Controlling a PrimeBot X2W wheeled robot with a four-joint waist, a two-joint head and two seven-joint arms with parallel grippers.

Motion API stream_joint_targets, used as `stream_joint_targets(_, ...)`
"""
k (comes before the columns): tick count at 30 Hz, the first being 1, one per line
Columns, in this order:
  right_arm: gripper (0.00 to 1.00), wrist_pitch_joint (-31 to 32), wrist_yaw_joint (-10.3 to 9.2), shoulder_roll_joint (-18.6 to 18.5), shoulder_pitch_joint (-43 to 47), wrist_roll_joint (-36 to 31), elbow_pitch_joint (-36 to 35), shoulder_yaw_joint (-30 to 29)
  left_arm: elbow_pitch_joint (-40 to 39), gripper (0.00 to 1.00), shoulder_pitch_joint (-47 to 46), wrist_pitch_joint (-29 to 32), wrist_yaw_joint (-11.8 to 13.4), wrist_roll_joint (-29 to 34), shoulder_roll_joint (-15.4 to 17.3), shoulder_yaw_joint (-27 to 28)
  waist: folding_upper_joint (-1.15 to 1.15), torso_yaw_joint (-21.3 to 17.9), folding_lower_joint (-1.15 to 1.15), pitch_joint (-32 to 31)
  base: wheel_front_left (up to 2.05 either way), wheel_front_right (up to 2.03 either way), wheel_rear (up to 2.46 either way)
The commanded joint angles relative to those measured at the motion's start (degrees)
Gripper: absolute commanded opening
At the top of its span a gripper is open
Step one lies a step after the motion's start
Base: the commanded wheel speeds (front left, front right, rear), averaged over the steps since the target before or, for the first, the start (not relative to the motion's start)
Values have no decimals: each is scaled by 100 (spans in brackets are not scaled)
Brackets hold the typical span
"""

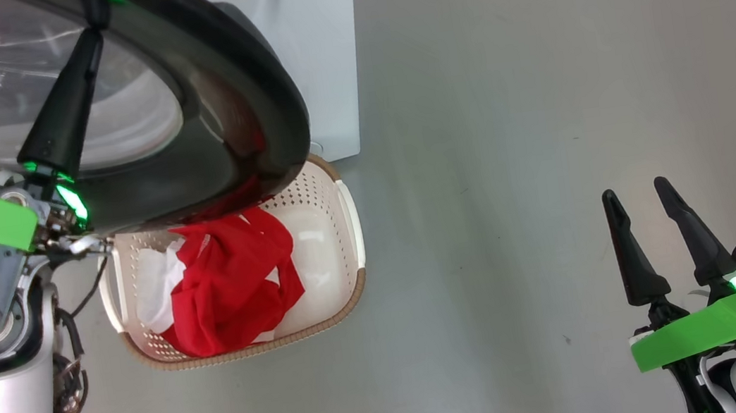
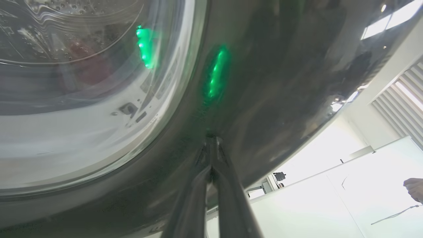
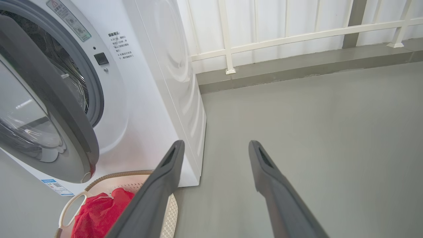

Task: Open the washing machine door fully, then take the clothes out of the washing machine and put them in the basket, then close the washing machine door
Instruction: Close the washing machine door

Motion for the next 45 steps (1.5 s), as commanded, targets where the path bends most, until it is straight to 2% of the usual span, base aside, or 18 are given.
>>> stream_joint_targets(1,100,-37,37,-59,-79,36,-146,123,-129,0,-38,-72,-34,-30,267,133,0,25,0,-32,0,0,0)
stream_joint_targets(24,100,-37,37,-59,336,-267,-30,79,-158,0,1898,-954,-34,-133,449,-200,0,509,0,-778,0,0,0)
stream_joint_targets(25,100,-37,37,-59,348,-275,-24,75,-157,6,1997,-1002,-34,-116,468,-213,0,522,0,-800,0,0,0)
stream_joint_targets(27,100,-37,37,-59,373,-288,-17,64,-160,26,2202,-1117,-34,-49,516,-261,0,547,0,-842,0,0,0)
stream_joint_targets(28,100,-37,37,-59,390,-293,-17,59,-158,39,2304,-1190,-34,-10,544,-290,0,559,0,-863,0,0,0)
stream_joint_targets(32,100,-37,37,-59,460,-315,-12,37,-152,100,2665,-1508,-34,115,660,-430,0,609,0,-928,0,0,0)
stream_joint_targets(40,100,-37,37,-59,593,-387,-9,-51,-86,100,3201,-2292,-34,368,968,-853,0,727,0,-1009,0,0,0)
stream_joint_targets(45,100,-37,37,-59,679,-424,-17,-119,184,100,3401,-3083,-34,775,1260,-1306,0,775,0,-1076,0,0,0)
